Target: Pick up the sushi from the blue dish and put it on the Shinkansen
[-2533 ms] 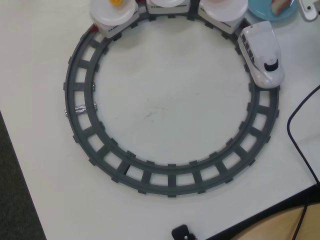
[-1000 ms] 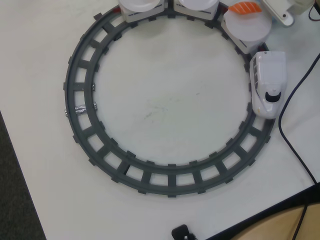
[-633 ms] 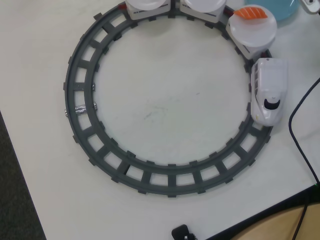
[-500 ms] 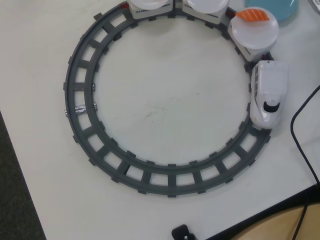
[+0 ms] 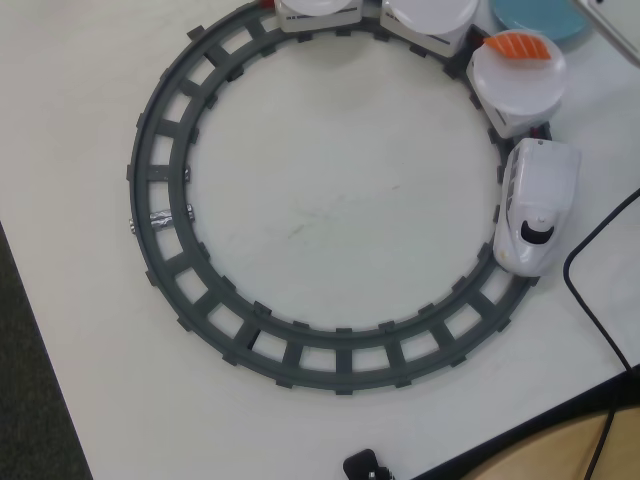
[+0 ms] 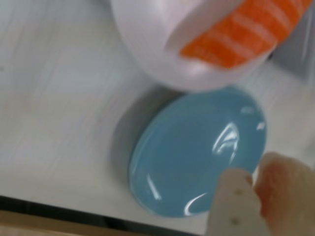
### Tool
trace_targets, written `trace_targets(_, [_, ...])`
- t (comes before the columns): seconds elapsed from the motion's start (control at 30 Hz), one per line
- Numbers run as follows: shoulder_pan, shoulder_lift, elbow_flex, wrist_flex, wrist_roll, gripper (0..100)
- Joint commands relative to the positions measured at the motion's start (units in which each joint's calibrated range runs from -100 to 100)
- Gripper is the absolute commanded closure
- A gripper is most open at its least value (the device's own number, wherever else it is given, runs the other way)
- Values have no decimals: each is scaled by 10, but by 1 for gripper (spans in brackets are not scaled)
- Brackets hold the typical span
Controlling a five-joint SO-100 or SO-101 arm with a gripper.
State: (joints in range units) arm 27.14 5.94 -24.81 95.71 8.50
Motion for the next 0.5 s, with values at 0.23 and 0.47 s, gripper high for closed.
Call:
trace_targets(0.23, [-71, -36, -11, -6, 47, 98])
trace_targets(0.47, [-94, -35, -9, 2, 72, 98])
